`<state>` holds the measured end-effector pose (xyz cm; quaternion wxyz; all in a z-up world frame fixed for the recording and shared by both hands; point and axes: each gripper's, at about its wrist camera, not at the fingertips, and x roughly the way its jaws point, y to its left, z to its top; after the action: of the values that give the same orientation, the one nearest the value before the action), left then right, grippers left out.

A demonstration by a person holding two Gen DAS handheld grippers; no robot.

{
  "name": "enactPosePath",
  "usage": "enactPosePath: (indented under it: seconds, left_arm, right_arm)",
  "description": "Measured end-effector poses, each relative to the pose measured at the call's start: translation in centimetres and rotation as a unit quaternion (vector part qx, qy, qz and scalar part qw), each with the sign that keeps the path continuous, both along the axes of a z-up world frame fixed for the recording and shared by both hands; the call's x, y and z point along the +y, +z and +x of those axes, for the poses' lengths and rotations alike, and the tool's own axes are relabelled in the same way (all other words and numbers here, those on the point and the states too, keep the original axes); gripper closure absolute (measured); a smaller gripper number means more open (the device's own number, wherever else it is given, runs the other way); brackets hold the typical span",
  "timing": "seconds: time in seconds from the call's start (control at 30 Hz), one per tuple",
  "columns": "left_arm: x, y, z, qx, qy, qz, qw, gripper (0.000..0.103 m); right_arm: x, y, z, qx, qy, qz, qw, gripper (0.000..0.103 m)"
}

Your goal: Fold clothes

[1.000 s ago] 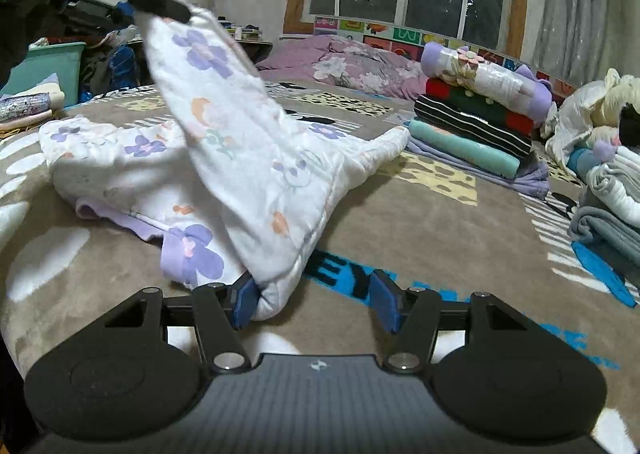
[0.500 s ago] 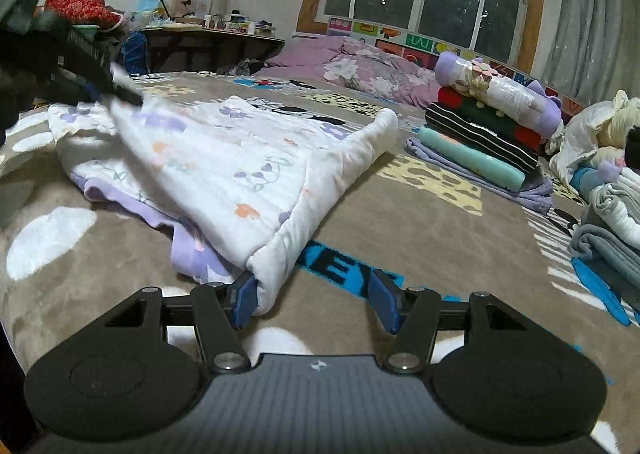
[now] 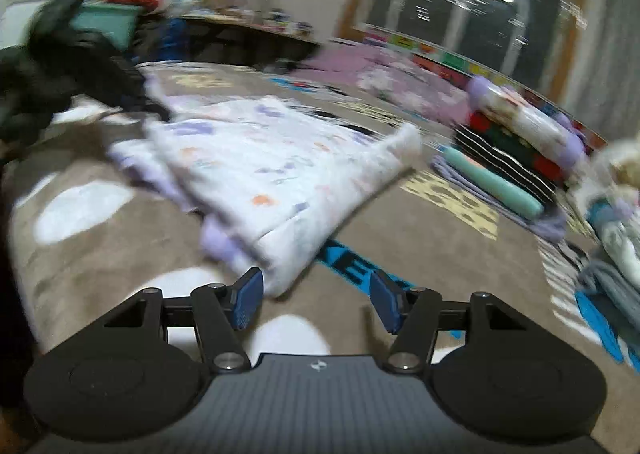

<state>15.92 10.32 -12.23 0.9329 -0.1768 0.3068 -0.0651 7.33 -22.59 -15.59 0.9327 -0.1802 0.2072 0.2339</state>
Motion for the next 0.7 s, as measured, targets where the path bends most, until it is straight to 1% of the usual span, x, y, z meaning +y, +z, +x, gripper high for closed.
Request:
enactPosePath:
  seconds: [0.13, 0.2, 0.27, 0.3, 0.33, 0.37, 0.43, 0.47, 0.5, 0.53, 0.57, 0.63, 0.7]
  left_arm:
    - [0.1, 0.1, -0.1, 0.002, -0.001, -0.001, 1.0000, 0.091]
    - [0.2, 0.2, -0.2, 0.003, -0.002, -0.003, 1.0000, 0.090]
    - [0.5, 0.4, -0.2, 0.008, -0.005, -0.009, 0.9999, 0.088]
    - [0.5, 0.6, -0.3, 0.008, -0.003, -0.003, 1.0000, 0.083]
    - [0.6, 1.0, -0.4, 0.007, 0.001, 0.008, 0.9999, 0.079]
    - [0.8, 1.4, -0.6, 0.008, 0.008, 0.023, 0.9997, 0.076]
    - [1.3, 2.6, -1.0, 0.001, 0.037, 0.053, 0.9979, 0.065]
    - [1.5, 3.4, -1.2, -0.008, 0.062, 0.074, 0.9953, 0.064]
    - [1.7, 4.2, -1.4, -0.017, 0.085, 0.095, 0.9918, 0.065]
    - [1.5, 5.0, -1.6, -0.028, 0.090, 0.113, 0.9891, 0.065]
    - [1.0, 5.8, -1.6, -0.040, 0.082, 0.119, 0.9887, 0.065]
    - [-0.9, 7.3, -1.1, -0.055, 0.043, 0.111, 0.9914, 0.064]
    - [-4.4, 8.2, 0.4, -0.061, -0.003, 0.123, 0.9906, 0.063]
  right_arm:
    - [-0.6, 1.3, -0.2, -0.013, 0.012, 0.052, 0.999, 0.044]
    - [-0.3, 1.7, 0.4, -0.021, 0.012, 0.074, 0.997, 0.043]
    - [0.5, 2.1, 1.8, -0.023, 0.020, 0.091, 0.995, 0.043]
    - [0.9, 2.1, 2.6, -0.022, 0.024, 0.097, 0.995, 0.042]
    - [1.4, 2.1, 3.5, -0.020, 0.028, 0.103, 0.994, 0.042]
    - [1.7, 2.0, 4.4, -0.011, 0.032, 0.107, 0.994, 0.042]
    - [2.4, 1.1, 5.5, 0.024, 0.051, 0.096, 0.994, 0.042]
    - [2.8, 0.6, 6.0, 0.042, 0.062, 0.089, 0.993, 0.040]
    - [3.2, 0.5, 6.1, 0.048, 0.069, 0.079, 0.993, 0.038]
    - [3.5, 0.5, 6.0, 0.048, 0.075, 0.067, 0.994, 0.038]
    - [3.6, 0.5, 5.9, 0.047, 0.080, 0.062, 0.994, 0.038]
    - [3.6, 0.4, 5.6, 0.046, 0.088, 0.060, 0.993, 0.038]
    - [3.7, 0.3, 5.5, 0.045, 0.090, 0.058, 0.993, 0.038]
